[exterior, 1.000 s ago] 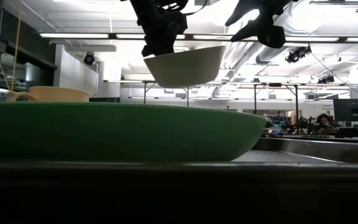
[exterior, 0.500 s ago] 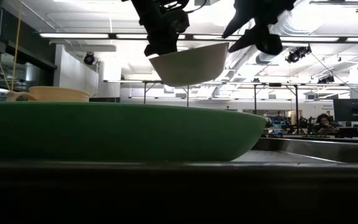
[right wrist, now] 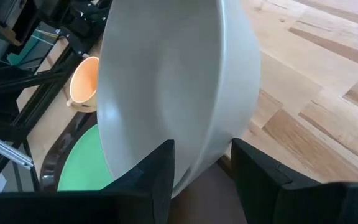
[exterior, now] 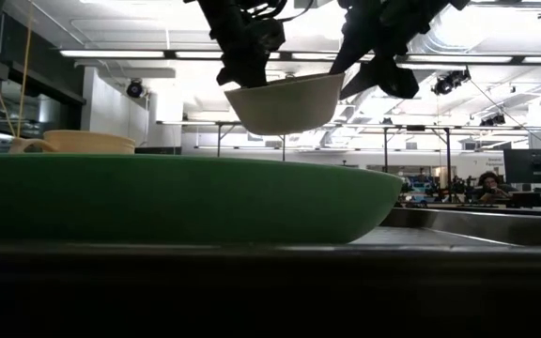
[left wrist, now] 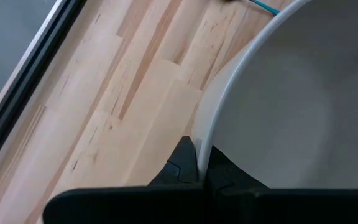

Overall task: Set up tray
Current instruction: Put the gray bowl on top of the plate on the serving tray

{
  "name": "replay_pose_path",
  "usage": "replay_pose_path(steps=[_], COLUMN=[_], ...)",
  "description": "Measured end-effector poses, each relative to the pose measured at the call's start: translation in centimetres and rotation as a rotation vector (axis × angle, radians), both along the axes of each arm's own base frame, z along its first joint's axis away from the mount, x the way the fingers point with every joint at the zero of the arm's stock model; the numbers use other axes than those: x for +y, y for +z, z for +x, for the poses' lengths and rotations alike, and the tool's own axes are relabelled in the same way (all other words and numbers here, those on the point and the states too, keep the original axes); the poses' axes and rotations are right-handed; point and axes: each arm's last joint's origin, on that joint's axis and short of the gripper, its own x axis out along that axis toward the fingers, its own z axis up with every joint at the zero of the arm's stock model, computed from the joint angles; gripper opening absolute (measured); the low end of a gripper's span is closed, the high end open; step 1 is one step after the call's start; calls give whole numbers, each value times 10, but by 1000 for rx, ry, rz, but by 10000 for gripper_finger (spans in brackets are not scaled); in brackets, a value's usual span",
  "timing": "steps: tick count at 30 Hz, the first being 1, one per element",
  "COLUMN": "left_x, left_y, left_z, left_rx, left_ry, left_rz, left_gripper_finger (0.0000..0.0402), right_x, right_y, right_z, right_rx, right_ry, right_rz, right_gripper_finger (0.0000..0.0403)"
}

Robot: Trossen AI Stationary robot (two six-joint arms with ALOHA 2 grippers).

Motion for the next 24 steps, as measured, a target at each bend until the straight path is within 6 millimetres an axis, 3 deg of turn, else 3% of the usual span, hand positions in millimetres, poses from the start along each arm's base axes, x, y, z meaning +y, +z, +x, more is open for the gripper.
replay_pose_path(steps=[14, 24], left_x=[1, 1], left_y=[0, 0], left_z=[0, 1], left_rx=[-5, -11], left_ry=[12, 10], left_rz=[4, 7], left_gripper_finger=[14, 19], right_x=[-2, -3], right_y=[-1, -1], right_z=[0, 0], right_rx=[9, 10], right_ry=[-51, -65], right_rz=[-52, -74], right_gripper_finger=[31, 18])
